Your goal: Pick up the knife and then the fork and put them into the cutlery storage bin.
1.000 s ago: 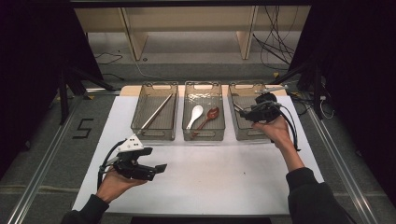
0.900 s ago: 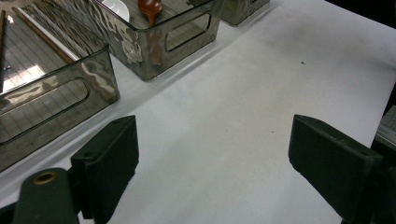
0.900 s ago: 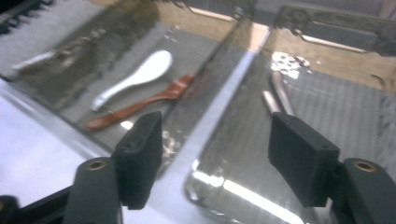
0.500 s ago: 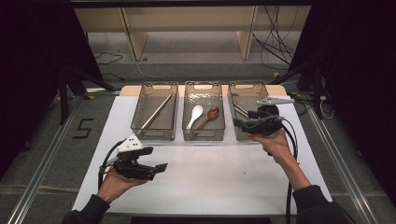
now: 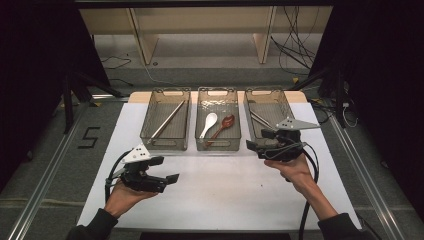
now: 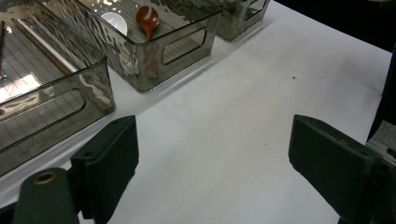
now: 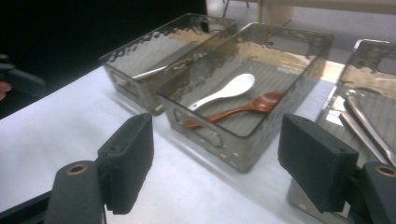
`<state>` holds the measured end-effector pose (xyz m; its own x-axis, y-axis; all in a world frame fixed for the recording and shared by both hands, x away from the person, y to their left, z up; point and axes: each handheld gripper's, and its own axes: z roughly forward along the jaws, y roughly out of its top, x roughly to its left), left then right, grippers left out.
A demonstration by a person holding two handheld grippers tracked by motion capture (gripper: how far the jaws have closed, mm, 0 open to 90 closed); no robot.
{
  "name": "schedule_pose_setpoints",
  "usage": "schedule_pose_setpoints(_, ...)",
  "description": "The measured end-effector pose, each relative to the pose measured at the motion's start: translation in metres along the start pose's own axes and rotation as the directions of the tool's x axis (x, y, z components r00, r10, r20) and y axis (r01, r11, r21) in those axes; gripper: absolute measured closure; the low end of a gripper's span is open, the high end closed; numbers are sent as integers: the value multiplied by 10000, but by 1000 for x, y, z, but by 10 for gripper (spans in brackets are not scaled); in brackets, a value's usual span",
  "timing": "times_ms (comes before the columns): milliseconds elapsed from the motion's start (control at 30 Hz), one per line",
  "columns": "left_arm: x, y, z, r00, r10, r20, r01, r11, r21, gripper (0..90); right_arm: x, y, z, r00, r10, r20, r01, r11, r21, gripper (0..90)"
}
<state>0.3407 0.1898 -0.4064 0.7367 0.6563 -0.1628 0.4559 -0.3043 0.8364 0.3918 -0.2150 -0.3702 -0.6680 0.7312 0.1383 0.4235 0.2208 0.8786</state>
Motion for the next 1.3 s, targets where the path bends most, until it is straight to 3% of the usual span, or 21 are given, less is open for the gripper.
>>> schedule_pose_setpoints(300, -1, -1, 0, 10000, -13, 90, 14, 10000, -91, 156, 15, -10, -5, 9995, -224, -211, 220, 9995, -221, 263)
schedule_pose_setpoints(700, 0, -2, -2, 9992, -313, 255, 324, 9986, -407, 156, 21, -28, -20, 9994, -233, -240, 216, 9975, -668, 263)
schedule_pose_setpoints(967, 0, -3, -4, 9990, -342, 276, 356, 9981, -503, 156, 22, -44, -30, 9998, 47, -200, -58, 9982, -590, 245)
schedule_pose_setpoints(1300, -2, -5, -8, 9985, -394, 380, 420, 9968, -686, 156, 31, -58, -46, 9999, -7, -113, 0, 9977, -678, 204)
